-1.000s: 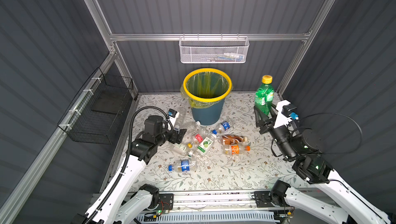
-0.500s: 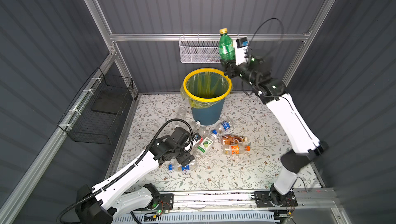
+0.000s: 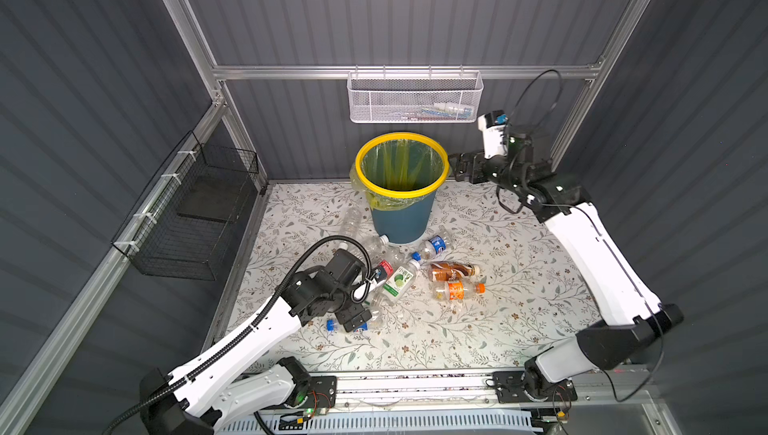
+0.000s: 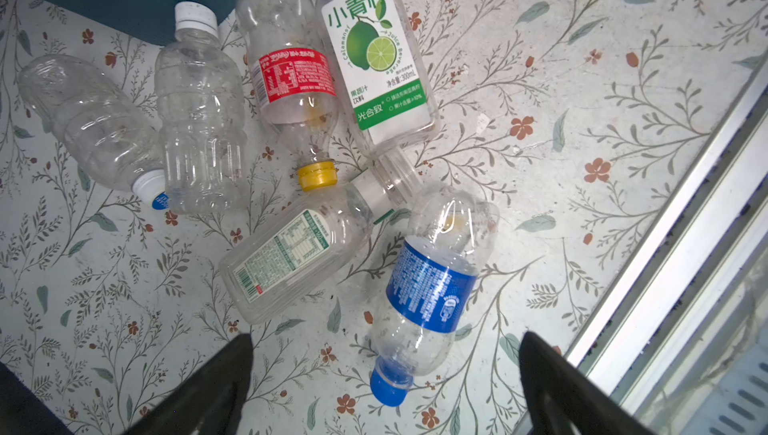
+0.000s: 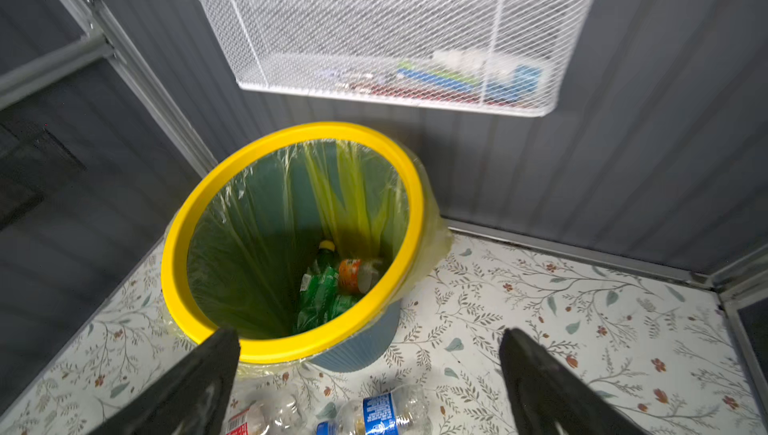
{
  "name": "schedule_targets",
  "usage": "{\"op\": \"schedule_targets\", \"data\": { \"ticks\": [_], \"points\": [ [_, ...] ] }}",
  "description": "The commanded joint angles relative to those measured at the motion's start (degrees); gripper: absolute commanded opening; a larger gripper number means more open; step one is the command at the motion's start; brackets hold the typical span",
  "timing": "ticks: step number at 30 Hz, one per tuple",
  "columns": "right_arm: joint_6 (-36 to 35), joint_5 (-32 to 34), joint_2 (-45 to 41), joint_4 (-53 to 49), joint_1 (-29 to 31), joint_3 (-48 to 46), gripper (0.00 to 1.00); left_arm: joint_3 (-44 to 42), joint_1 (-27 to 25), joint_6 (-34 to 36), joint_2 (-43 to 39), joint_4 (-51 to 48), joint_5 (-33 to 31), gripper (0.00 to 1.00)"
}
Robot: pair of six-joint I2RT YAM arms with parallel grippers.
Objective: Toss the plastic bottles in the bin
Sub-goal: 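Release the Sprite bottle into the bin while the left gripper lowers, then grasp a clear bottle with the left gripper while the right arm withdraws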
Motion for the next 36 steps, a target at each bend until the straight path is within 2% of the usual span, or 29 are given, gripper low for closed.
{"op": "schedule_targets", "data": {
  "ticks": [1,13,17,28,36],
  "points": [
    [3.3,-1.4,-2.8,5.3,-1.9,-7.0,0.99,-2.1,-0.3,2.0,1.1,-1.4,2.4,1.0],
    [8.3,-4.2,-14.6,13.5,-8.4,-26.0,0.98,-6.8,-1.0,5.1,7.1,2.0,3.5,0.99],
    [9.1,-5.7,-15.8,16.0,-9.9,-29.9,0.97,-6.4,-2.3,4.6,11.4,2.8,0.8,0.97],
    [13.5,-12.0,-16.2,21.7,-16.2,-36.5,0.96,-6.8,-4.1,4.7,19.1,3.7,-0.3,0.91],
    [15.2,-14.2,-15.8,23.2,-18.3,-40.0,0.96,-6.5,-5.3,4.1,24.7,5.8,-1.5,0.77]
  ]
}}
